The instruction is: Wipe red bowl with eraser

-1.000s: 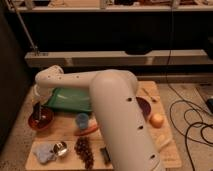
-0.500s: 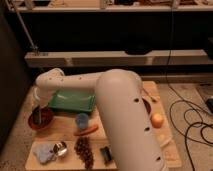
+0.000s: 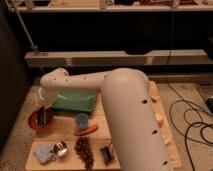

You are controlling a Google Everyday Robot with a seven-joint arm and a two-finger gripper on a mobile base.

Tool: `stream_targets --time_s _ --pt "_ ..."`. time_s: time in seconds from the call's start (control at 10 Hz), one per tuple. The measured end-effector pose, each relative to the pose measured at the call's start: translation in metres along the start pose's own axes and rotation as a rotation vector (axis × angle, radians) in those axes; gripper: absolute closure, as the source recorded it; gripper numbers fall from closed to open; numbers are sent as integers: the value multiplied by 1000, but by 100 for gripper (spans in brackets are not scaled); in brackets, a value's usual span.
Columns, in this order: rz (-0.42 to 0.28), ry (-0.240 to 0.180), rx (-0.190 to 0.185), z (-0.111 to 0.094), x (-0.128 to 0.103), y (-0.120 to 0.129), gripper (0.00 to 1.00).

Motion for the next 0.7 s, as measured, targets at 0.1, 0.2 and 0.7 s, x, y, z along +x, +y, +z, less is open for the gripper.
stream_targets --time_s 0.1,0.2,0.7 --pt "6 2 -13 0 1 5 100" --pt "14 3 -28 2 3 10 100" --pt "0 11 -41 20 21 -2 100"
